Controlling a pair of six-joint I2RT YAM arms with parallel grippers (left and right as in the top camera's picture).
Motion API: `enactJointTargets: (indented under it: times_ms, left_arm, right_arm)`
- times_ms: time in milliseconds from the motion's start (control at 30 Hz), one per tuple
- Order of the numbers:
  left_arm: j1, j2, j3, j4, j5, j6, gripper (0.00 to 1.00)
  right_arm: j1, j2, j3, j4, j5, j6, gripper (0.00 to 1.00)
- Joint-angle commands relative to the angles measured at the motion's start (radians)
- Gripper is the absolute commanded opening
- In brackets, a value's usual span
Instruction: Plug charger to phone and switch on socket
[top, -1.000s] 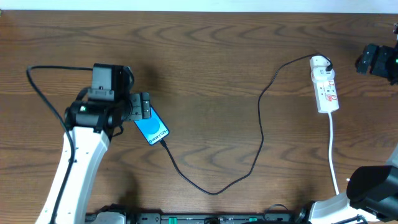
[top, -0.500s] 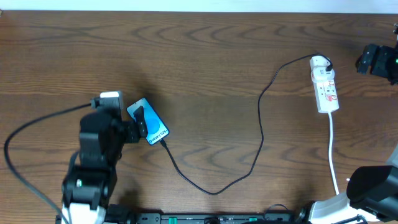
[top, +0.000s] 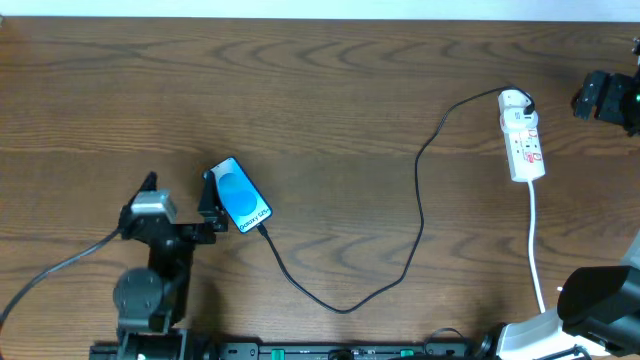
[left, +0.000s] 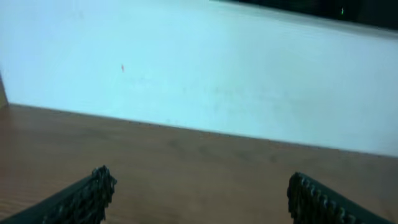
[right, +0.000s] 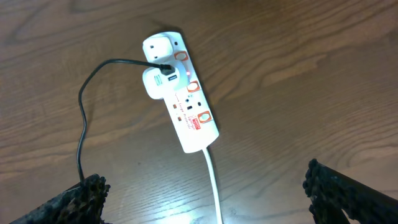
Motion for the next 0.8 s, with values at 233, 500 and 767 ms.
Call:
enactJointTargets:
  times_ms: [233, 500, 767]
  left_arm:
    - [0.093, -0.167, -0.151, 0.145, 0.049, 0.013, 0.91]
    - [0.128, -0.274, -0.223, 0.145, 0.049, 0.013, 0.91]
    - [0.135, -0.291, -0.254, 0.082, 0.075, 0.005, 0.91]
  right_arm:
    - [0.003, -0.007, 0.014, 0.0, 0.003, 0.012, 0.99]
    - [0.003, -0.007, 0.014, 0.0, 0.003, 0.012, 0.99]
    - [0.003, -0.007, 0.014, 0.0, 0.003, 0.012, 0.99]
